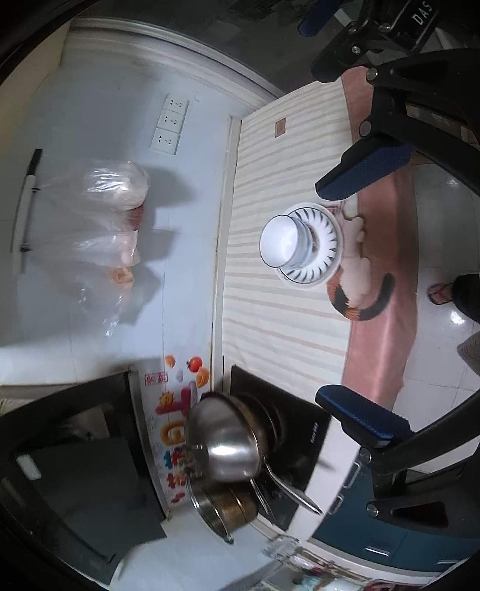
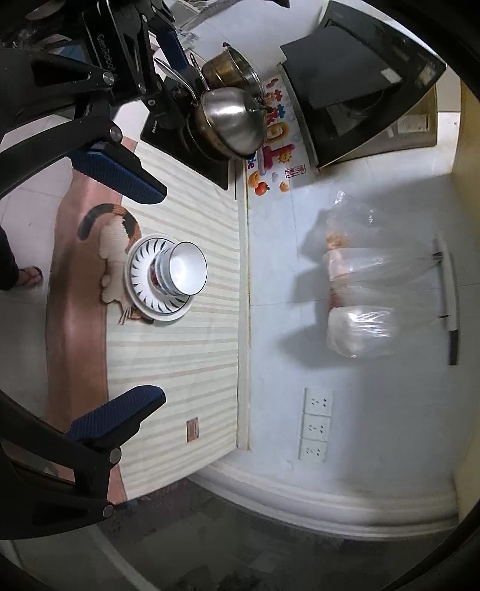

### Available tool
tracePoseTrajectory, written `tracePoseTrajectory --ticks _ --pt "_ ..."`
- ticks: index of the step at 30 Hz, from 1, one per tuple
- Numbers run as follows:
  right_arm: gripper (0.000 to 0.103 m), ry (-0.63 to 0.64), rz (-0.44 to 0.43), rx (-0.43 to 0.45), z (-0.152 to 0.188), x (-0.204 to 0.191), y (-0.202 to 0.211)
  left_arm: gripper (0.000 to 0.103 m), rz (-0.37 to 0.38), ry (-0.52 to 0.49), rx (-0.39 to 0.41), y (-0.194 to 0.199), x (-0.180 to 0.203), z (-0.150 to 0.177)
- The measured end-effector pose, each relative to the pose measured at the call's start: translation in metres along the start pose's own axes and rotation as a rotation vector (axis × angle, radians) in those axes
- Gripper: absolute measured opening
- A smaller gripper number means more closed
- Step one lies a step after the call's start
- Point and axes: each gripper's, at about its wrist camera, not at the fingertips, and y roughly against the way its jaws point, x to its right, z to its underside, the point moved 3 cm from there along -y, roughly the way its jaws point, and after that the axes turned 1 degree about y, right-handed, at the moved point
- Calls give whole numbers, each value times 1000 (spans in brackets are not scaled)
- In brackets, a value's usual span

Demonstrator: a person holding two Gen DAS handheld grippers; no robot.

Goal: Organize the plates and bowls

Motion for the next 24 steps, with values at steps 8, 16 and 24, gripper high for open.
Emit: tracePoseTrajectory --ticks 8,16,24 --pt "101 3 25 38 27 -16 67 103 -1 -17 28 53 -17 31" --pt "102 -10 48 46 44 -35 102 103 10 -34 40 79 -37 45" --pt "102 -5 53 38 57 -48 114 103 12 -24 47 93 -52 56"
